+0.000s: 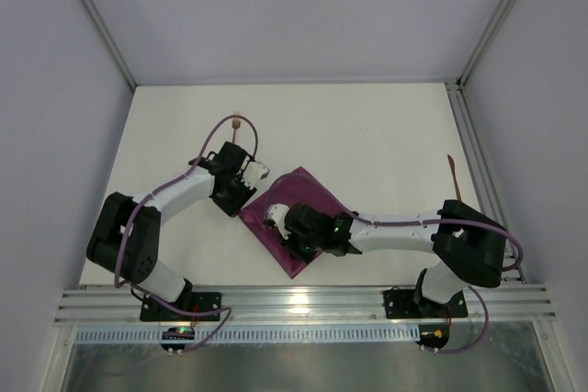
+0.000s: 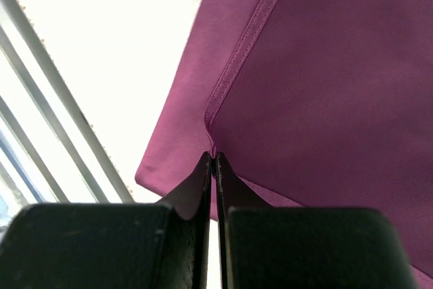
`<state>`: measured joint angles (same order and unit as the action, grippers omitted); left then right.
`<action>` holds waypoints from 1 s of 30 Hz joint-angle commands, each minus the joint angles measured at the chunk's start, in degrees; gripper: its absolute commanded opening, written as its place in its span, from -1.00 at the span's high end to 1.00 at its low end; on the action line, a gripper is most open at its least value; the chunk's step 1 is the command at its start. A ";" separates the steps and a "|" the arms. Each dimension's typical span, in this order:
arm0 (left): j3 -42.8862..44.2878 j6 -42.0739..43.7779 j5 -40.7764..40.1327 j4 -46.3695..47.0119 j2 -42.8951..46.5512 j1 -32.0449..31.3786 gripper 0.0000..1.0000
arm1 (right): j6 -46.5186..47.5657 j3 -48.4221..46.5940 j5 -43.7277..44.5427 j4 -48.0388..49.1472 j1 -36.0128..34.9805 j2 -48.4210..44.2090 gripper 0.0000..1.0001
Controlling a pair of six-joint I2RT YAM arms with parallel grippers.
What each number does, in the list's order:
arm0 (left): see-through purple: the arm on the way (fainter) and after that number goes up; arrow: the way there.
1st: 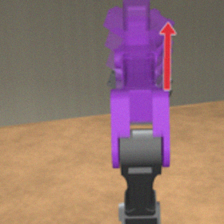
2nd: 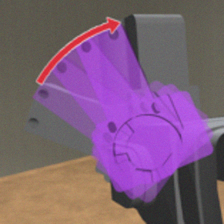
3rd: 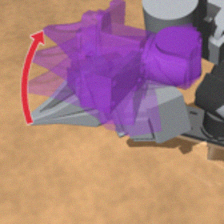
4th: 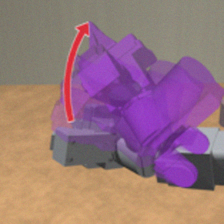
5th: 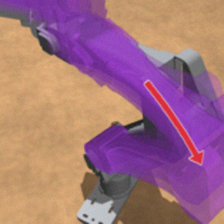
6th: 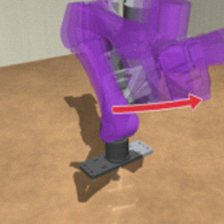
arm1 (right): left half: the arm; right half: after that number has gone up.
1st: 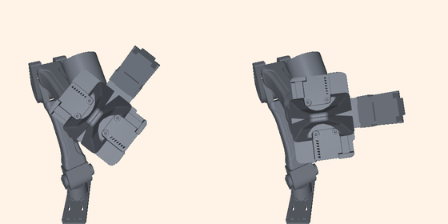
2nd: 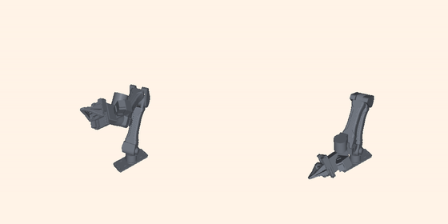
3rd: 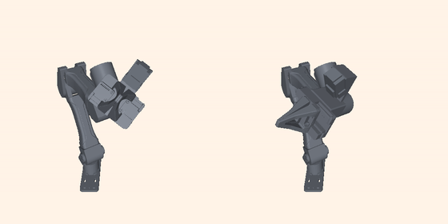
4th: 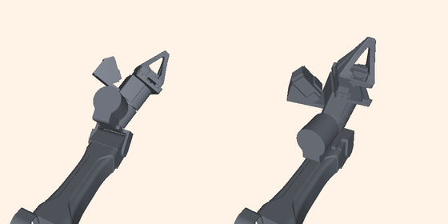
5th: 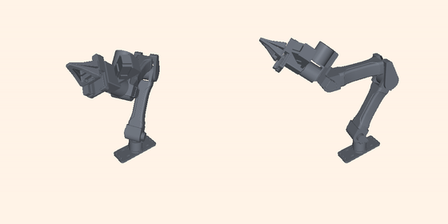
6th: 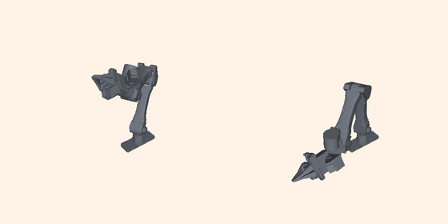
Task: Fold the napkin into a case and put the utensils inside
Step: Fold the upper triangle-folded napkin at the center of the board.
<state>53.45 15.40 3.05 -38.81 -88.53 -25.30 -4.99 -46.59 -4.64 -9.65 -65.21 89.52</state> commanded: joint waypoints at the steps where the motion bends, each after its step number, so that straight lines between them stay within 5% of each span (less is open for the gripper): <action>1: 0.25 -0.02 0.12 0.58 1.96 0.43 0.32 | -1.07 0.88 -1.42 0.34 -1.49 -2.94 0.94; 30: 0.60 0.16 -0.85 0.49 1.61 0.43 0.32 | -3.35 4.93 -4.06 2.80 -4.57 -5.23 0.94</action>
<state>53.45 15.40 2.59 -38.79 -88.53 -25.10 -7.55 -41.76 -8.29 -8.95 -68.97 85.82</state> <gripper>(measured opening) 0.340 0.039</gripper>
